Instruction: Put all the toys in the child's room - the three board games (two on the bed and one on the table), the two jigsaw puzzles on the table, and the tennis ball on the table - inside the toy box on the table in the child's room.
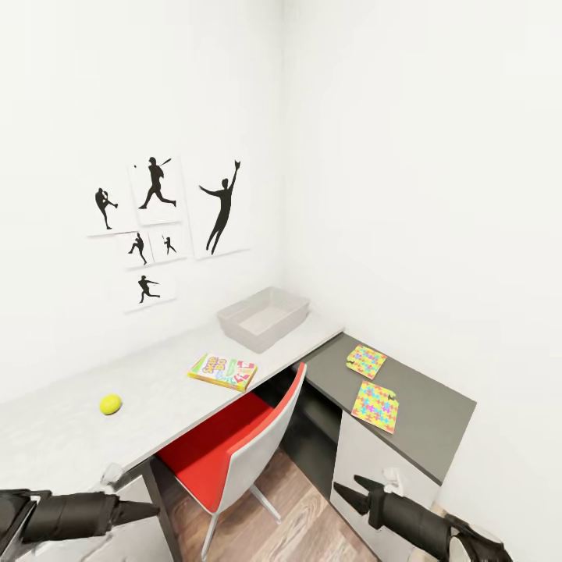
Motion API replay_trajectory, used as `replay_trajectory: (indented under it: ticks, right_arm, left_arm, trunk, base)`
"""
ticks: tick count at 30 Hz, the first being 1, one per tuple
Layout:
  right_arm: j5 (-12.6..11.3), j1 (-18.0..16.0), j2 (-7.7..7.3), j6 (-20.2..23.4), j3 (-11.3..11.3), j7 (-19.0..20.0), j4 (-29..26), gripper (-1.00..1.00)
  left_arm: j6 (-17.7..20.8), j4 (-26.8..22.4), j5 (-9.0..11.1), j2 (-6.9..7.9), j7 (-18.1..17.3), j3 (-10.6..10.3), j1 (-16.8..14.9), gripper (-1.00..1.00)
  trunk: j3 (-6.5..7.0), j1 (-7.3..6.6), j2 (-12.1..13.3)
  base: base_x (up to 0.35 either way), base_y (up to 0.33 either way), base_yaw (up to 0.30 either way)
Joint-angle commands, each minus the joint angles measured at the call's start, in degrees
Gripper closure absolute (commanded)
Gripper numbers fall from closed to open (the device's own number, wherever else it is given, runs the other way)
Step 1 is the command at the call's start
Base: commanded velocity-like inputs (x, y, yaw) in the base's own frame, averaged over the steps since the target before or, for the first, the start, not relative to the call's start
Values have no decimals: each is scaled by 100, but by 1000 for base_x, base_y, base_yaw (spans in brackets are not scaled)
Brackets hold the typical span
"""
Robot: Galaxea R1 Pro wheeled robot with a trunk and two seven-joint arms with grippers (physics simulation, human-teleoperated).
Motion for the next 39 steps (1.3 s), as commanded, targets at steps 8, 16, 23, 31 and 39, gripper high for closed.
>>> replay_trajectory:
  ticks: [8,16,23,31,39]
  right_arm:
    - [-829,-1,-48,192,-71,19,-1001,-100]
    - [-990,-1,-52,199,-222,37,-1219,-100]
    - [-1004,-1,-56,211,-708,312,-1230,-100]
    - [-984,-1,-47,199,-826,734,-1199,-100]
    - [-1000,-1,-53,208,-842,769,-1192,-100]
  left_arm:
    - [353,-289,2,275,-294,652,-100,-100]
    - [375,-299,7,302,-294,1264,-173,-100]
    - [383,-273,24,302,-294,2050,-206,-100]
    - [384,-275,23,283,-294,2401,-205,-100]
    - [384,-289,10,250,-294,2396,-205,-100]
  trunk:
    - [-3,2,-4]
    - [-3,2,-4]
    - [23,2,-4]
    - [85,2,-4]
    - [150,2,-4]
  base:
    - [0,0,0]
    - [0,0,0]
    - [0,0,-63]
    - [0,0,-155]
    - [-36,-135,-175]
